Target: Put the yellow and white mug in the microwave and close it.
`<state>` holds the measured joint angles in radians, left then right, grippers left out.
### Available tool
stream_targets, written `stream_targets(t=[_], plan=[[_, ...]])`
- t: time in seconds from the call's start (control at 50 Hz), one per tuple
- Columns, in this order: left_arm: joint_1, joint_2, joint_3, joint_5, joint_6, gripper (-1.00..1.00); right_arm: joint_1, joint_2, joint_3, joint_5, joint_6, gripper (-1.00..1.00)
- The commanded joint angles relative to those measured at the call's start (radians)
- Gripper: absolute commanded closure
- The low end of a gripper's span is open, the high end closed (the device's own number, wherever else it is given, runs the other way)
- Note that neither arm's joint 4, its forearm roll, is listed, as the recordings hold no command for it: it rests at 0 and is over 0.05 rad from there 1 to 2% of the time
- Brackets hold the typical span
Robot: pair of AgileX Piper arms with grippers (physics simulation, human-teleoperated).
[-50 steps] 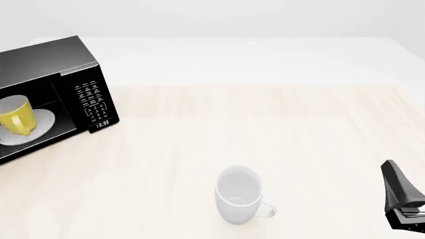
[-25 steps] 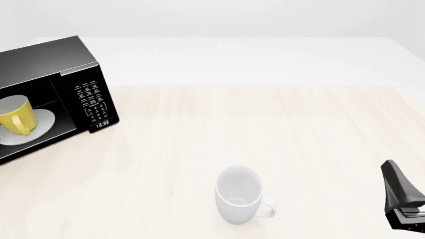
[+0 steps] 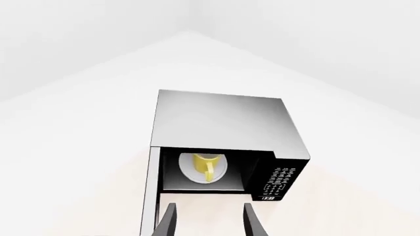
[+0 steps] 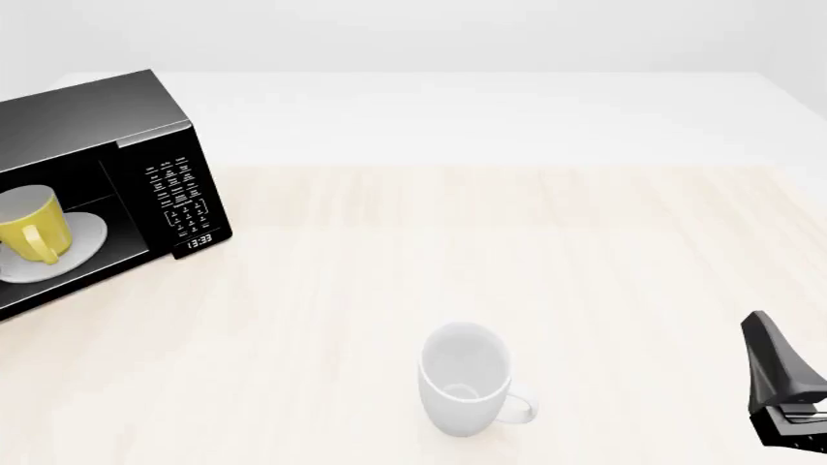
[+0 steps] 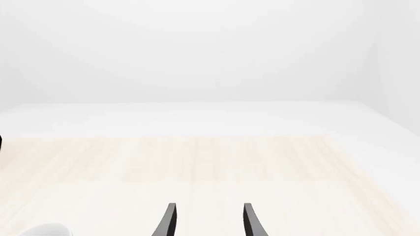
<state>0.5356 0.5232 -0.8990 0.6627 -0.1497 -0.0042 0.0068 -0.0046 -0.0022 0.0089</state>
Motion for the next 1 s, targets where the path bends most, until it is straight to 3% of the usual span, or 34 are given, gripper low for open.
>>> stream_targets(t=[0.02,0.52,1.0], plan=[[0.071,0.009,-0.031,0.003,-0.013,-1.00,0.000,0.000,0.000,0.000,0.000,-1.00],[0.264,0.079,-0.025,-0.060,-0.026,-1.00,0.000,0.000,0.000,0.000,0.000,-1.00],[0.375,0.122,-0.008,-0.104,-0.027,-1.00,0.000,0.000,0.000,0.000,0.000,-1.00]])
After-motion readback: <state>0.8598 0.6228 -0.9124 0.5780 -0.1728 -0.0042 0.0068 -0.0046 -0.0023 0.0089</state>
